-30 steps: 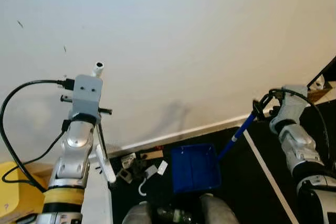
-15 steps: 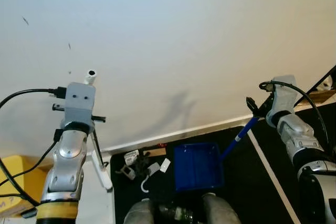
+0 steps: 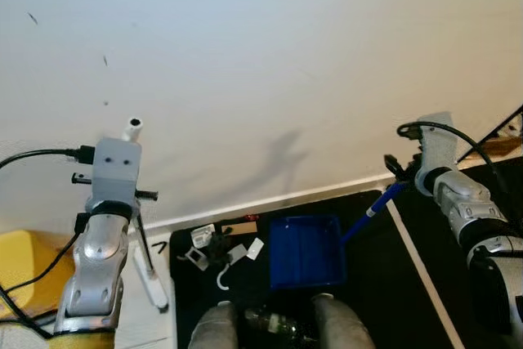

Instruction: Sweep floor

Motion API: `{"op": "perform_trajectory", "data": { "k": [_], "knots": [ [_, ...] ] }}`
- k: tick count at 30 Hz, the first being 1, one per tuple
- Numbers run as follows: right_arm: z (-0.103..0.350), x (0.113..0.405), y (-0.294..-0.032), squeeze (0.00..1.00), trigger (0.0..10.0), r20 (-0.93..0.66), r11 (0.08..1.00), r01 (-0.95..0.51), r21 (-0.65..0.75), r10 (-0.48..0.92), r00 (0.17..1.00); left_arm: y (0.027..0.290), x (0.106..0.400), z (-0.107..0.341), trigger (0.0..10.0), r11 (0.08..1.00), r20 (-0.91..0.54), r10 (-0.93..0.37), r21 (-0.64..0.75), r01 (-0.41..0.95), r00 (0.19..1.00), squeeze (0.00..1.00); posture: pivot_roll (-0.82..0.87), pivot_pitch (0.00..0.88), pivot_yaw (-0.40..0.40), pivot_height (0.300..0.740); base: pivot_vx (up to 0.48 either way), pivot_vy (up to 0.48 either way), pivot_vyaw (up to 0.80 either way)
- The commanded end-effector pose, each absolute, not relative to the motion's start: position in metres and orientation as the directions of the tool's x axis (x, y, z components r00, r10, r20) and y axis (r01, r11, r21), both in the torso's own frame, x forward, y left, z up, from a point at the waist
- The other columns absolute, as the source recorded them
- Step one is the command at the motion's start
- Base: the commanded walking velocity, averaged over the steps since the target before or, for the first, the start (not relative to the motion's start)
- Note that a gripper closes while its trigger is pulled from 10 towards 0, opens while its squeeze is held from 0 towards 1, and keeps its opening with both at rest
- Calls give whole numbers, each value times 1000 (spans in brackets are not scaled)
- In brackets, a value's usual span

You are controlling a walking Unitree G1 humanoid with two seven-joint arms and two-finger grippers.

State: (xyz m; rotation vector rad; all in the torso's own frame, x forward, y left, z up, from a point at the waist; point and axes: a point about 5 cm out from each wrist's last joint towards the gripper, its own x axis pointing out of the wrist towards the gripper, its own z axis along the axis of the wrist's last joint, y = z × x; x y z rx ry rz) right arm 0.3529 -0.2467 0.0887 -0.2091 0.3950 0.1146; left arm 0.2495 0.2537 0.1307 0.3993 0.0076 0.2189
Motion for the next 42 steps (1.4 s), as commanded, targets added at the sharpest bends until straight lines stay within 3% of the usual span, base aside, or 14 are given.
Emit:
{"op": "perform_trajectory", "data": {
  "k": [1,14,18,19,20,21,22,35,42],
  "knots": [
    [83,349,-249,0,0,-443,969,-167,-184,70,894,255,245,134,10000,888,51,238,395,-238,970,0,156,184,-74,740,0,0,0],
    [80,347,-251,0,0,-468,972,-170,-163,75,881,250,250,130,10000,889,42,261,380,-257,964,0,131,170,-83,740,0,0,0],
    [81,348,-251,0,0,-452,977,-155,-149,72,889,246,253,129,10000,892,40,254,376,-250,966,0,129,165,-78,740,0,0,0],
    [87,352,-247,0,0,-386,984,-134,-120,78,919,245,254,128,10000,892,38,234,390,-230,971,0,121,157,-67,740,0,0,0],
    [91,353,-245,0,3333,-345,986,-129,-106,85,935,245,255,127,10000,891,37,232,393,-228,972,0,116,154,-62,740,0,0,0],
    [91,353,-245,0,3333,-345,986,-129,-106,85,935,245,255,127,10000,891,37,232,393,-228,972,0,116,154,-62,740,0,0,0],
    [93,355,-243,0,10000,-315,987,-133,-91,98,944,247,255,127,10000,890,37,233,396,-228,972,0,116,154,-62,740,0,0,0],
    [103,363,-211,0,10000,-225,950,-293,-107,264,938,290,255,134,10000,861,47,313,408,-304,949,0,103,130,-46,740,0,0,0],
    [112,370,-201,0,10000,-202,951,-292,-106,267,942,287,252,130,10000,862,49,321,398,-314,946,0,126,125,-60,740,0,0,0]
  ]
}}
